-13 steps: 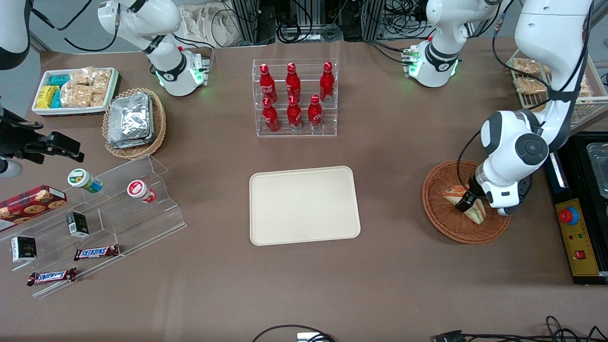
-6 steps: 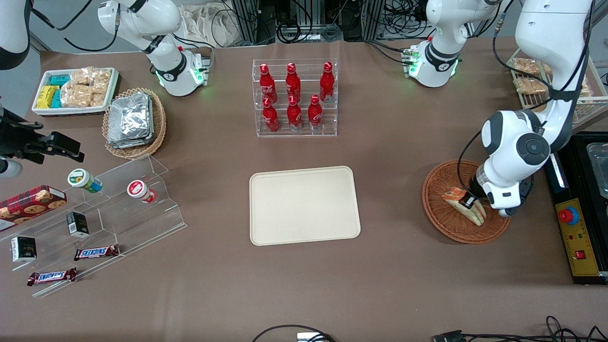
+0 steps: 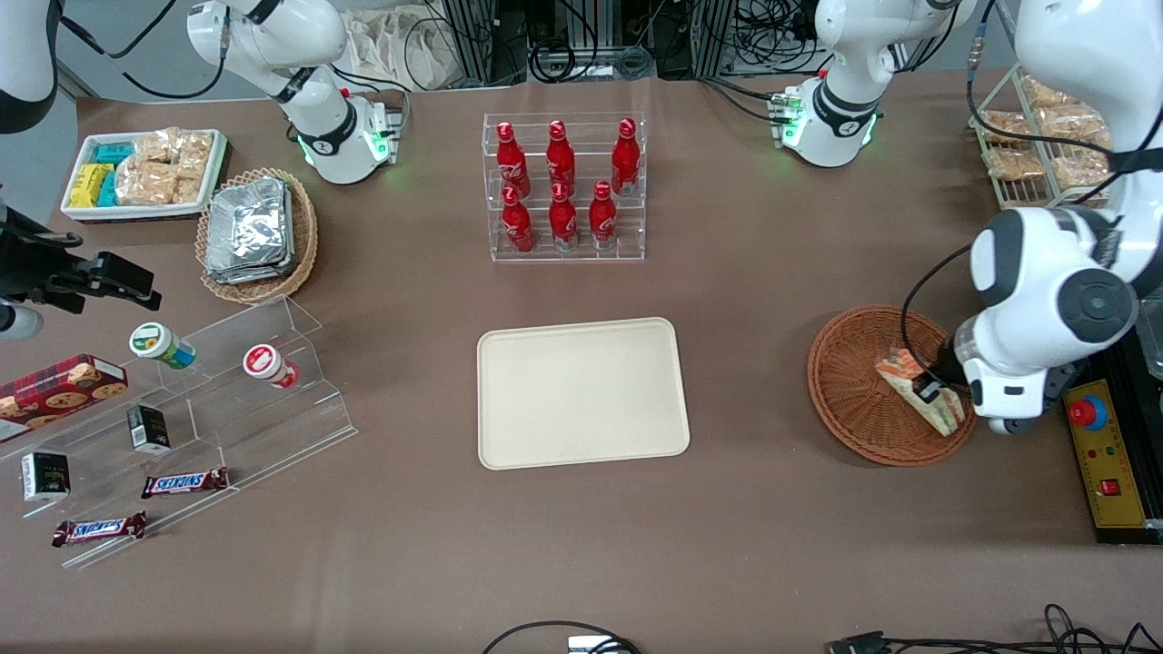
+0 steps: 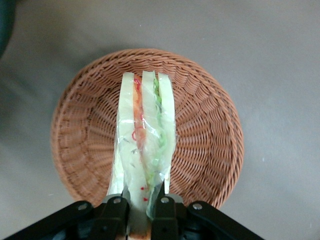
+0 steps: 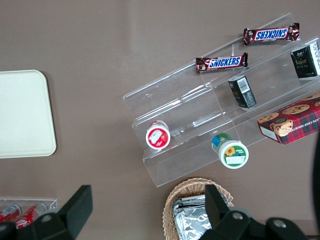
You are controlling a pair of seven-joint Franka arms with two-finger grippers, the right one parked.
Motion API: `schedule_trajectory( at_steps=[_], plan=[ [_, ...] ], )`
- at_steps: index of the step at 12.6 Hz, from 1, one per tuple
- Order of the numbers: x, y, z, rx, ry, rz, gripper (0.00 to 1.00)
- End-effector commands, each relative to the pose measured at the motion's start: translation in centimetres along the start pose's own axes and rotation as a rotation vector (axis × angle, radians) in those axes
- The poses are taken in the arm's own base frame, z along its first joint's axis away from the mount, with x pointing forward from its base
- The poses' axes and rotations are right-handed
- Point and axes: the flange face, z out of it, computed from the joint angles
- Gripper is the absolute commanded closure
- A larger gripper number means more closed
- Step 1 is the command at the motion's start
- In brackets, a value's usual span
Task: Place sandwich from basket to tray
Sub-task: 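Lift the sandwich out of the basket and carry it toward the tray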
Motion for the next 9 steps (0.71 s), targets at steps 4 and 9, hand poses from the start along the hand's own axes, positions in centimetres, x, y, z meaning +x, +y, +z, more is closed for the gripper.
schedule_trajectory(
  at_steps=[4, 9],
  plan=[
    [-3.5, 8.9, -7.4, -0.078, -0.083, 0.285, 1.00],
    [-11.2, 17.9, -6.7, -0.147, -0.136, 0.485, 1.00]
  ],
)
